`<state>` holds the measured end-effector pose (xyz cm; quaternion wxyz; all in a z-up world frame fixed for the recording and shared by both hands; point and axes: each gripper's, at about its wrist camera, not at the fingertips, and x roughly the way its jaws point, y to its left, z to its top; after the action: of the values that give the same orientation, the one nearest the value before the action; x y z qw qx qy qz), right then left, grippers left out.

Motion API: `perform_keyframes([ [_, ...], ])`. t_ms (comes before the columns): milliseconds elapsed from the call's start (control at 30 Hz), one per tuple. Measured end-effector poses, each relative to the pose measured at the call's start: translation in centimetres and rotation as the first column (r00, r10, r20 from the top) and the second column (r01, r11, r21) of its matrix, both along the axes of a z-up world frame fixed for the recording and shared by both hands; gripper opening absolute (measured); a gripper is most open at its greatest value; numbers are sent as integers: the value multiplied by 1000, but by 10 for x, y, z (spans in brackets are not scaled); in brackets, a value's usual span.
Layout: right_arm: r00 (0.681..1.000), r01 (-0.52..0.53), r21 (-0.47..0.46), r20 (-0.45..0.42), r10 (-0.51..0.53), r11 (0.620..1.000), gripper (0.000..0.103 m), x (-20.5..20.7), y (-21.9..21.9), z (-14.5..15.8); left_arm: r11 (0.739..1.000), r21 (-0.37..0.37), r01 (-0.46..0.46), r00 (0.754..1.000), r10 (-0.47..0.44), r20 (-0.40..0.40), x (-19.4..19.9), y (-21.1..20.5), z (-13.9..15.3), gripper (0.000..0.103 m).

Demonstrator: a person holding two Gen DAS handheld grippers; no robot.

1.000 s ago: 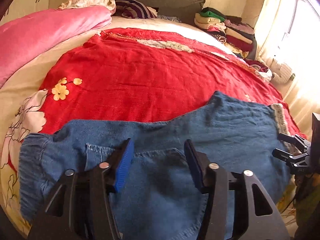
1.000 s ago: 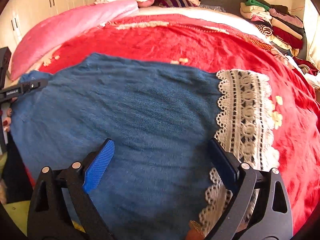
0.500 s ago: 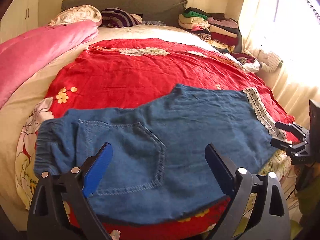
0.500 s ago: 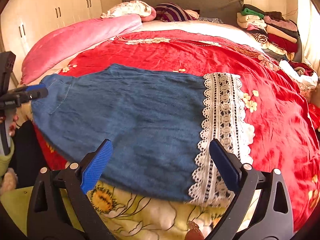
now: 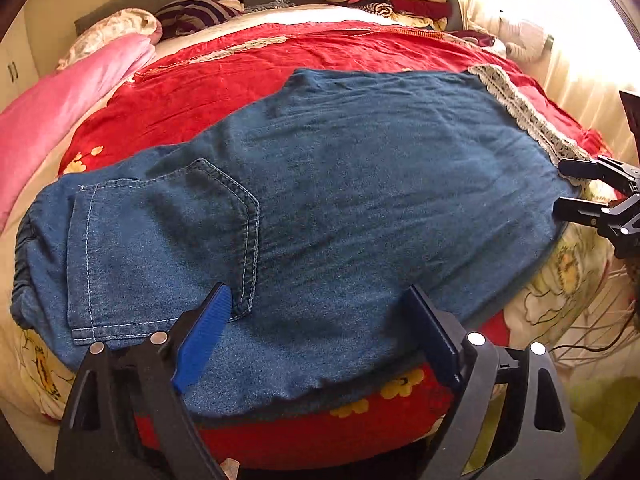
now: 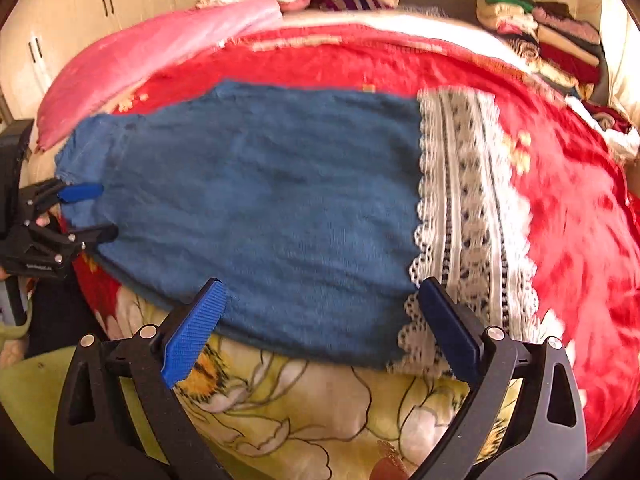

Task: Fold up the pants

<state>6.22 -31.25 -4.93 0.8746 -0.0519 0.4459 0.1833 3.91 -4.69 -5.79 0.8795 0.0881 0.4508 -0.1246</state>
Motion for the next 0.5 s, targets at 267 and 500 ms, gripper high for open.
perform_keyframes([
  [267,1000,3,1,0,-3,1000,92,-2,0,-4,1000,-15,6,1000,-6,3,2,2,2,86],
  [500,999,36,154,7,-38,987,92,-2,-22,22,995,-97,-3,996,12,87,-5,12,39,87],
])
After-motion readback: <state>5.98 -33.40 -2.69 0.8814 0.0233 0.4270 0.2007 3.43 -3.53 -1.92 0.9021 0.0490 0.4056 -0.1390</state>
